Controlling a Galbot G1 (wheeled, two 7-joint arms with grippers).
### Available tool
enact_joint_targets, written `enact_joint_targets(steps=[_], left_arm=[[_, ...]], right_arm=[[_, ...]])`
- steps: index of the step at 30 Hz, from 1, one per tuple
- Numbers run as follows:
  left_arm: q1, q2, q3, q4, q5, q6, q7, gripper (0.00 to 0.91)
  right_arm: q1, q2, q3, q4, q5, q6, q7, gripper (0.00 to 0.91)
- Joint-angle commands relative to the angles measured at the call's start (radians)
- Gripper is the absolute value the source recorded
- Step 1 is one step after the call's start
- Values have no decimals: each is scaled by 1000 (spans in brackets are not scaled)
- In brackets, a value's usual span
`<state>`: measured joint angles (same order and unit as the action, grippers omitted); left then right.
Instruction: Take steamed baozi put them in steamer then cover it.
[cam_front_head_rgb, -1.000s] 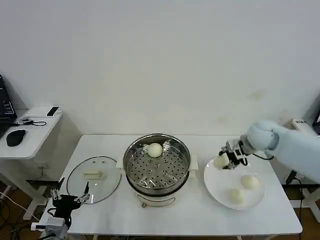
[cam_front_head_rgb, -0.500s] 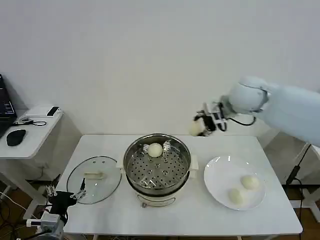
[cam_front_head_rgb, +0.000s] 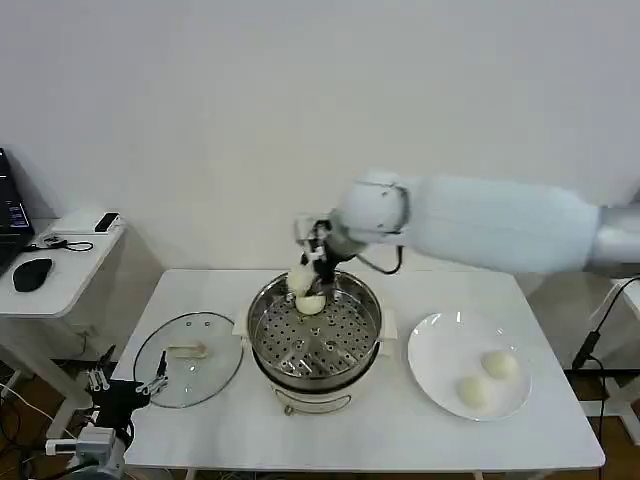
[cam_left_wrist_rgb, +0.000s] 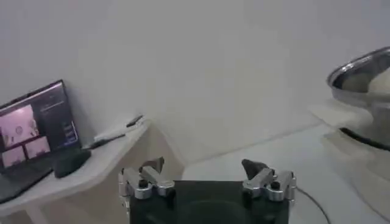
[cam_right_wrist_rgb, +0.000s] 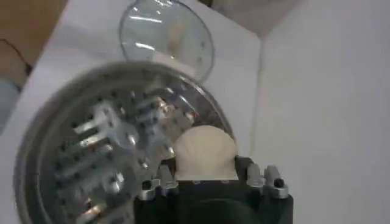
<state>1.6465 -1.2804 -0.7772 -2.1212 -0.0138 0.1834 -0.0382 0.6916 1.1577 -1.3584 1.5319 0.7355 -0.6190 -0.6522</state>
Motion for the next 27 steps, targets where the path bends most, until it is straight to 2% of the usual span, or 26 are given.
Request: enact_joint_targets(steps=[1, 20, 21, 22, 27], left_arm=[[-1, -9, -2, -7, -4, 0, 0, 907], [-8, -2, -11, 1, -18, 0, -2, 907], [-7, -2, -11, 2, -18, 0, -2, 907], [-7, -2, -10, 2, -18, 0, -2, 907], [-6, -3, -10, -4, -18, 1, -2, 907]], right_arm=[[-86, 180, -39, -80, 125, -102, 56, 645], [-164, 207, -42, -164, 72, -107, 67, 645], [-164, 208, -42, -168, 72, -107, 66, 846], [-163, 209, -42, -169, 72, -107, 65, 907], [-162, 197, -37, -157, 53, -107, 44, 907]])
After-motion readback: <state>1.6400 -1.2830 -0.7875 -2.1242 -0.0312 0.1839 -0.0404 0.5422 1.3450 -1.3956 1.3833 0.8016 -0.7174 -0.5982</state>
